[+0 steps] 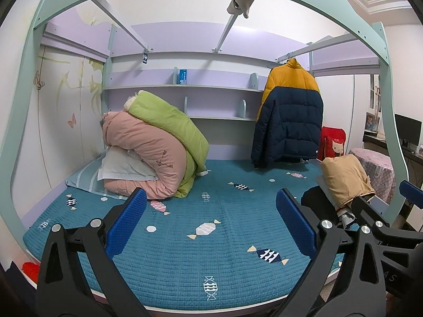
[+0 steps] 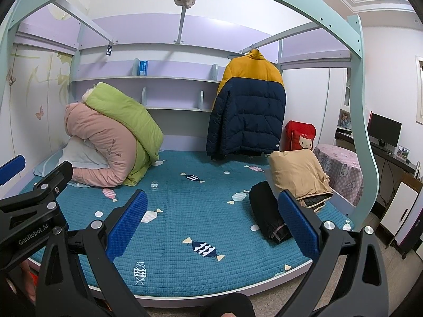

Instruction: Fold large clothes

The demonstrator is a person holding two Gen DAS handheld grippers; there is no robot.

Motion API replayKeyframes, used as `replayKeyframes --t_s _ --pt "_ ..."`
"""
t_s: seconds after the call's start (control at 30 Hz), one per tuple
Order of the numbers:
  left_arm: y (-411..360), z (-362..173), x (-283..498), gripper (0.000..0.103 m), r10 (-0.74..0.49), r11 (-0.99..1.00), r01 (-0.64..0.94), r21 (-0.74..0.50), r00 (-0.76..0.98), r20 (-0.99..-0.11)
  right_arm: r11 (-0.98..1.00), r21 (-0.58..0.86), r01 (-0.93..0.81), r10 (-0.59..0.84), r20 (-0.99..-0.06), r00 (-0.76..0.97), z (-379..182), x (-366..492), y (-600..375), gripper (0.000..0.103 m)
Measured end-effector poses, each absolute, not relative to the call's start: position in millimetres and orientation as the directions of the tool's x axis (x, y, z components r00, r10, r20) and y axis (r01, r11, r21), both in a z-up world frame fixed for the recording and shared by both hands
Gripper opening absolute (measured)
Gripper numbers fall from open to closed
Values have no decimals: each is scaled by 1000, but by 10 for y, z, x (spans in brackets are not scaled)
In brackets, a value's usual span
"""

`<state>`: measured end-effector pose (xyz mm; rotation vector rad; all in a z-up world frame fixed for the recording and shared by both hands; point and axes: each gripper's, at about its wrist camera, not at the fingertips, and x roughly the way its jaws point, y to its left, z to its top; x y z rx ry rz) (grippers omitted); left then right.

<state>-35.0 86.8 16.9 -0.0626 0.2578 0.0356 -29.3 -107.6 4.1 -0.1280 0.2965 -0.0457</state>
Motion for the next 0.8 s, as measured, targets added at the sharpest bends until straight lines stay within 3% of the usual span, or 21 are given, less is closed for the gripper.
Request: replayKeyframes --t_s 0.8 --pt "852 169 -351 98 27 998 -42 -54 966 -256 991 -127 36 -72 -290 954 35 -319 -1057 96"
